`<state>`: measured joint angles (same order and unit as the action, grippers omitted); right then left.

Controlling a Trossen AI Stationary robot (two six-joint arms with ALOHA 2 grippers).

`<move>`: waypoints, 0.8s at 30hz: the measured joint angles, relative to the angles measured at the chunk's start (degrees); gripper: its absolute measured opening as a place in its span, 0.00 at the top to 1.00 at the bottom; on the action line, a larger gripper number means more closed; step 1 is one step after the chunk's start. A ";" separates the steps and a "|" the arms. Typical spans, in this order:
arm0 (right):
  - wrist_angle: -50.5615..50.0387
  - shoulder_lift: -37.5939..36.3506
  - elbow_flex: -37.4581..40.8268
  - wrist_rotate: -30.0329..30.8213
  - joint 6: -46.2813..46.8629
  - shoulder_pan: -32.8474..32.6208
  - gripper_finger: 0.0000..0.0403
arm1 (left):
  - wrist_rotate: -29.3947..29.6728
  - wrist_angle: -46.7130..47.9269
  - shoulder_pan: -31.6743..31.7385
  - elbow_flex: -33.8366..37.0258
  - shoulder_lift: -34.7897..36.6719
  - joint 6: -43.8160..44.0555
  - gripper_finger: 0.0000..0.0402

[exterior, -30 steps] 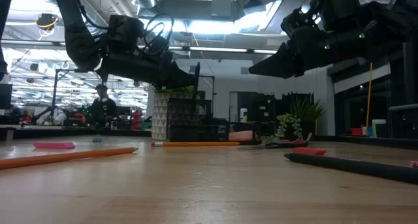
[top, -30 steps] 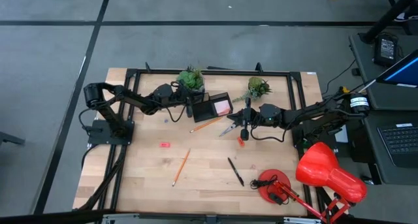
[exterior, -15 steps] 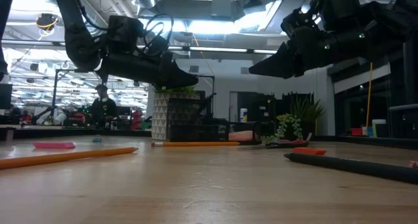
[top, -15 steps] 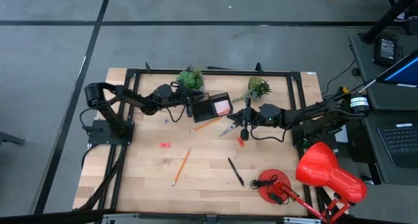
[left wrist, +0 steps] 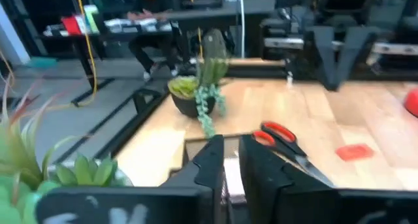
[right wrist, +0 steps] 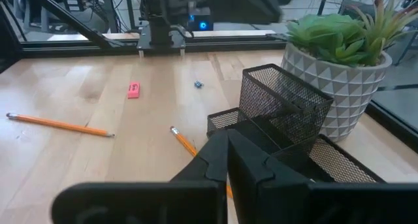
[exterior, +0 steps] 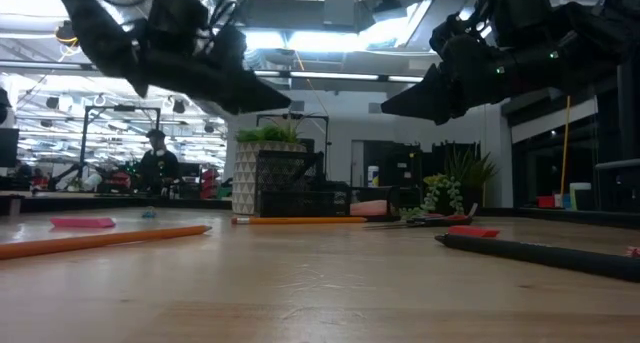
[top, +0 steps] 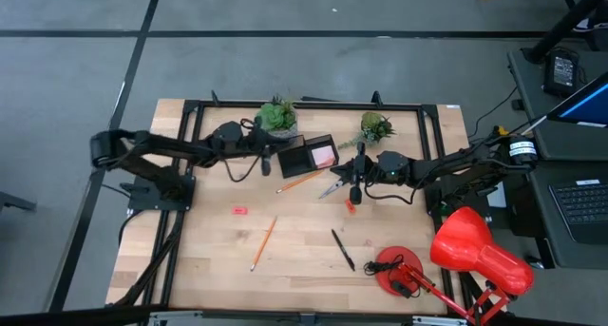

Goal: Pick and place office supplies into organizer
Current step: Put the black scissors into the black desk organizer

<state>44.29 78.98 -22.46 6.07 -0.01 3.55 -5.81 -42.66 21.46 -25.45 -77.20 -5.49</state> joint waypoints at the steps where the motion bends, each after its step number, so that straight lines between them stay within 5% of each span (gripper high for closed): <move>1: 0.01 0.00 0.00 0.71 0.19 0.00 0.97 | -0.23 2.41 -0.33 0.00 1.72 -0.39 0.94; 8: -7.59 0.00 -3.16 5.00 1.36 0.00 0.97 | -6.81 8.52 -0.71 -0.11 11.03 -3.61 0.99; 18: -53.57 0.00 -23.58 4.85 10.16 -0.02 0.97 | -7.06 5.40 -0.24 5.39 16.74 -4.88 1.00; 24: -70.80 0.00 -31.43 4.88 17.56 -0.02 0.97 | -5.97 -1.60 -0.24 10.92 17.75 -3.93 0.99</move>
<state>-26.51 78.98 -53.89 10.95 17.55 3.53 -11.79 -44.26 21.21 -14.53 -59.44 -9.43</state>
